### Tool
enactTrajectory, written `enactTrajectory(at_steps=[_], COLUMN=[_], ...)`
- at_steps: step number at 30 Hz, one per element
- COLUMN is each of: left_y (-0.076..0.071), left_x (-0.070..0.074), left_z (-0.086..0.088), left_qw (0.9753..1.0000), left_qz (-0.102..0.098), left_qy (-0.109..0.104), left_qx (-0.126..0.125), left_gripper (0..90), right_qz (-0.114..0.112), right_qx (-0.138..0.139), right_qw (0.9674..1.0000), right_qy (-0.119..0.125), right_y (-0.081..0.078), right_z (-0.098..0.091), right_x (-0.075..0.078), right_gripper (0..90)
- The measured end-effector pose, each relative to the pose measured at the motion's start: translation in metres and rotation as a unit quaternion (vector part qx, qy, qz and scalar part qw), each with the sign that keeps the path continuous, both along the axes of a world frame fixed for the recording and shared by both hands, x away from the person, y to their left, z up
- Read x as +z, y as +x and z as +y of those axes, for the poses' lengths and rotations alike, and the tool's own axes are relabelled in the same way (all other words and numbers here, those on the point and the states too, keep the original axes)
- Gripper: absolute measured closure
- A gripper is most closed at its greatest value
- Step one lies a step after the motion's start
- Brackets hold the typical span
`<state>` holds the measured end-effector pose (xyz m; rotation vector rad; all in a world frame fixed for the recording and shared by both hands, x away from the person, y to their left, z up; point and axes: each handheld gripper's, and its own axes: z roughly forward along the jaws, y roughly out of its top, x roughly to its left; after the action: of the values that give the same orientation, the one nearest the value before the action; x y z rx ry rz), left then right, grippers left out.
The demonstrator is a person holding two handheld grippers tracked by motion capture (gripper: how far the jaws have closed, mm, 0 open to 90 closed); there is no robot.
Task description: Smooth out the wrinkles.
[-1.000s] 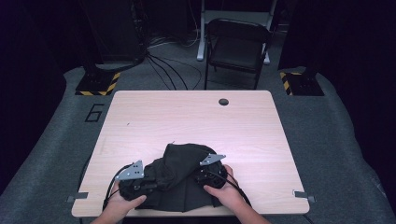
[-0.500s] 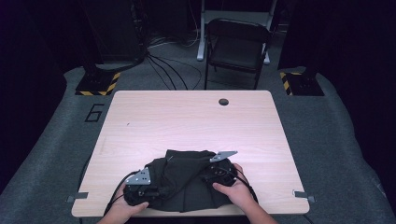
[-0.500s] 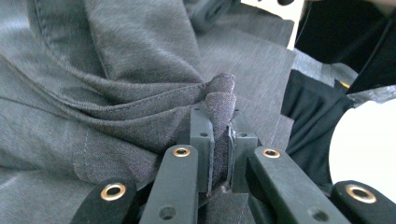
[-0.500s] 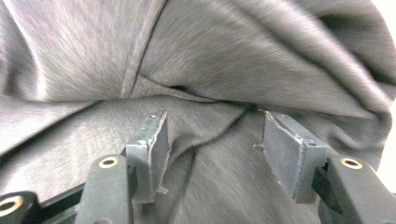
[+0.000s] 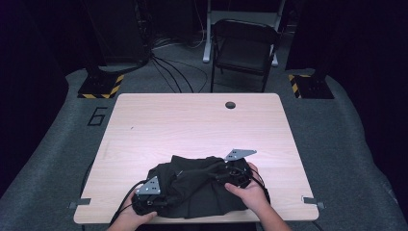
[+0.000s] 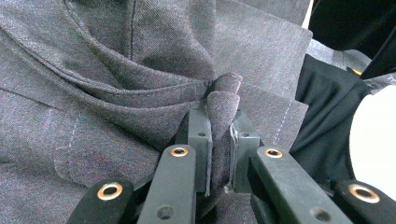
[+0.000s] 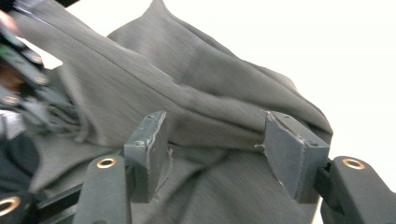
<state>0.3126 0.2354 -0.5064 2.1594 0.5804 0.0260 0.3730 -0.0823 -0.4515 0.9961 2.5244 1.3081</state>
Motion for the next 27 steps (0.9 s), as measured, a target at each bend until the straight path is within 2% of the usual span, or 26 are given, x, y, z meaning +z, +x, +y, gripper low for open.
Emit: enactTrajectory(at_steps=[6,11,16,20,27], left_y=[0.000,0.000,0.000,0.000,0.000], left_x=[0.000,0.000,0.000,-0.001,-0.001], left_z=[0.000,0.000,0.000,0.000,0.001], left_qw=[1.0000,1.0000,1.0000,1.0000,1.0000], left_qz=[0.002,0.001,0.001,0.001,0.003], left_qy=[0.000,-0.001,-0.002,-0.001,-0.002], left_qx=[-0.004,-0.006,-0.007,-0.009,-0.009], left_gripper=[81.0,80.5,80.3,80.3,80.3], right_qz=[-0.031,-0.046,-0.042,-0.048,-0.028], right_qx=[0.044,0.056,0.060,0.062,0.072], right_qw=[0.9985,0.9973,0.9973,0.9967,0.9963], right_qy=[0.009,0.010,-0.004,-0.019,-0.038], right_y=[-0.009,-0.004,0.009,0.019,0.037], right_z=[0.023,0.043,0.058,0.065,0.074], right_x=[0.012,0.015,0.011,0.008,0.003], right_gripper=[32.2,25.3,17.8,14.4,7.3])
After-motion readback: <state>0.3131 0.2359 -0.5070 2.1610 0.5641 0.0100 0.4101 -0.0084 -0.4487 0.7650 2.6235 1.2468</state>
